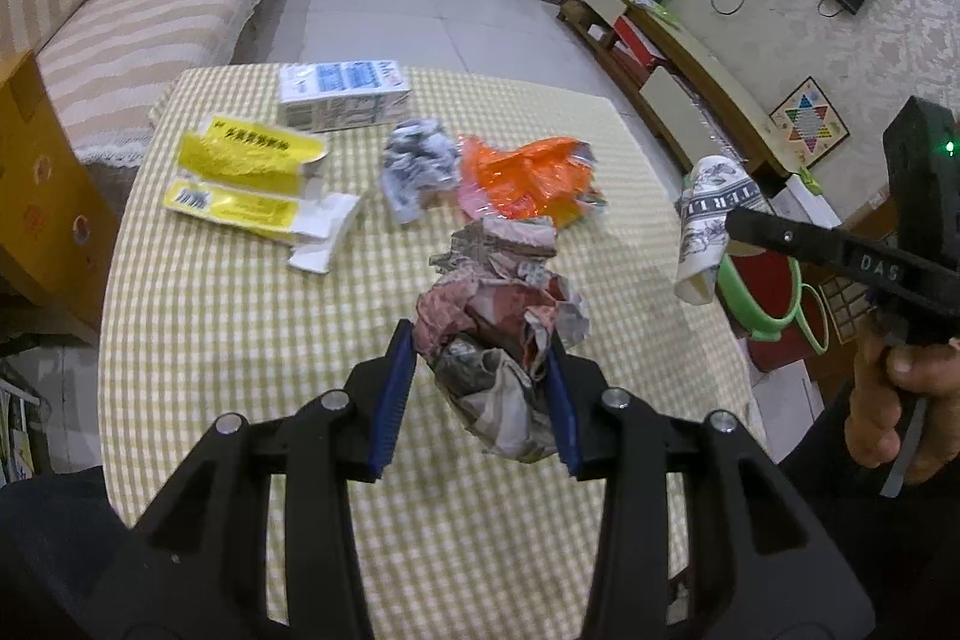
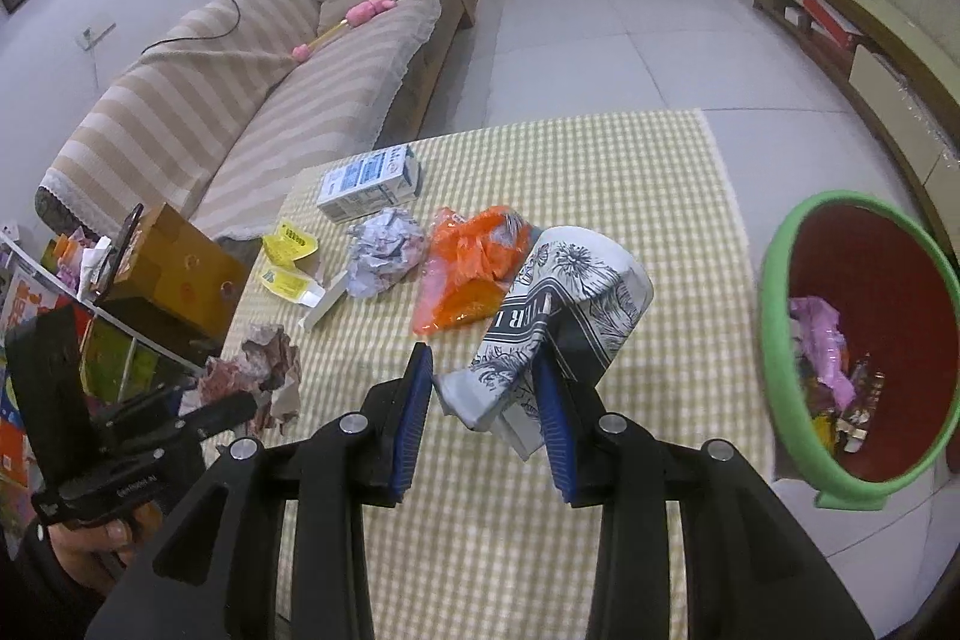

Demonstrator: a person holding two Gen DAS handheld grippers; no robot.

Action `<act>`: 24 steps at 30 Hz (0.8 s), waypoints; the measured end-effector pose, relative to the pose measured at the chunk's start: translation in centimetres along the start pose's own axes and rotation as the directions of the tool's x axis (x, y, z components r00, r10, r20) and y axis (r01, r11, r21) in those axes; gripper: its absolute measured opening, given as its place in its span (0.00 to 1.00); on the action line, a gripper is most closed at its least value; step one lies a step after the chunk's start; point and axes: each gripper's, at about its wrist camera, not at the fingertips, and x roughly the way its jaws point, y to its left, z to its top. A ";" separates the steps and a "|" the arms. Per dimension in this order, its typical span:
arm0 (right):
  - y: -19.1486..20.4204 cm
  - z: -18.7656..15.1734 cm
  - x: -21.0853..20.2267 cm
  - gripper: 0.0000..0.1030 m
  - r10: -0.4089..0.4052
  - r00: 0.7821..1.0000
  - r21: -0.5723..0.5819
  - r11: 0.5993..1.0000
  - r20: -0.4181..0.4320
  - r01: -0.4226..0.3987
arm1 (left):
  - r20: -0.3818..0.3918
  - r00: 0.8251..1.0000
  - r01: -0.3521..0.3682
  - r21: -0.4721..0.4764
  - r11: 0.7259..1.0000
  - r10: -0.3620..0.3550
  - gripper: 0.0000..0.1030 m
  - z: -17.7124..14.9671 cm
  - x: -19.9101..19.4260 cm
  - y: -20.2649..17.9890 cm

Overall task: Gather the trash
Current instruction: 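Carry newspaper wad and paper cup over the green bin and release both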

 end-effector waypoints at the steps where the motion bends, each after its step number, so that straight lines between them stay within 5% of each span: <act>1: -0.5 -0.1 -0.5 0.33 -0.008 1.000 0.003 1.000 0.008 0.008 | 0.001 1.000 0.003 0.004 1.000 -0.003 0.38 0.1 0.0 -0.3; 24: -12.1 0.0 -7.4 0.33 -0.142 0.976 0.207 0.973 0.168 0.106 | 0.011 0.989 0.144 0.154 0.977 -0.147 0.38 6.8 2.6 -12.8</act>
